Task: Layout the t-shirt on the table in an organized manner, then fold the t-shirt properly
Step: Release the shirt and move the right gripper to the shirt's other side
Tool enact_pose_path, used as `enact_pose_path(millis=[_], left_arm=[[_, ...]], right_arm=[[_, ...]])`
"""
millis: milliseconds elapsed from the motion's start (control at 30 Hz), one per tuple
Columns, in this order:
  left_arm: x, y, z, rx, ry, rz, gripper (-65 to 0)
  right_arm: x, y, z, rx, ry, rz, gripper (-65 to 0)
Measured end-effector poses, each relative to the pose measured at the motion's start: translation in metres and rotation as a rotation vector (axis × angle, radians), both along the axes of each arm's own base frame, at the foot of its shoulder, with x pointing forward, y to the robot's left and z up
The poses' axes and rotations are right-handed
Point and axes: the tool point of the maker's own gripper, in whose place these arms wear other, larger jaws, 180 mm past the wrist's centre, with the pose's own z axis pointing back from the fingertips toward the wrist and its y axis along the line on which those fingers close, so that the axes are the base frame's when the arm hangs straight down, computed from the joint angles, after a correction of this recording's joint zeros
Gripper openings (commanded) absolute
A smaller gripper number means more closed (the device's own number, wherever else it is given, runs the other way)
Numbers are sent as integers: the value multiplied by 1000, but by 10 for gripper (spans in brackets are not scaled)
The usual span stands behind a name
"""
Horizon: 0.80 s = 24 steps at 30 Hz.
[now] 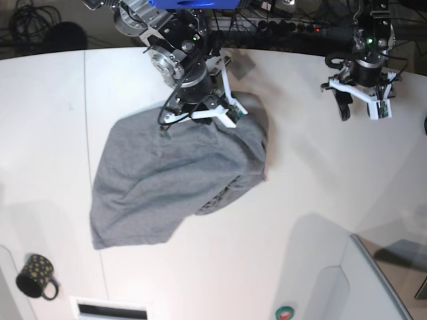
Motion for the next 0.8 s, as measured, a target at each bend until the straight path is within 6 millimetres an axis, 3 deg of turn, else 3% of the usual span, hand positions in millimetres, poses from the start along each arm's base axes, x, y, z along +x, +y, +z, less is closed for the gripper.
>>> enact_pose_path(millis=[67, 233, 333, 467, 533, 567, 667, 800], left_arm=[[27, -30, 5, -29, -43, -83, -270], [91, -133, 27, -105, -134, -368, -272], [120, -172, 23, -122, -58, -459, -336], [162, -192, -2, -126, 39, -455, -555], [165, -198, -26, -124, 112, -454, -650], [161, -202, -38, -117, 151, -462, -650], [140, -210, -72, -83, 264, -514, -650], [132, -214, -77, -68, 256, -546, -650]], right_arm=[[2, -17, -6, -23, 15, -38, -642], [7, -44, -21, -60, 45, -108, -618], [8, -56, -28, -73, 62, -143, -486], [3, -61, -30, -83, 97, -104, -203], [-2, -65, -25, -61, 110, -103, -122], [-2, -71, -20, -54, 104, -129, -122], [20, -85, 9, 11, -8, -185, -165], [47, -111, 22, 138, -22, -322, -276]])
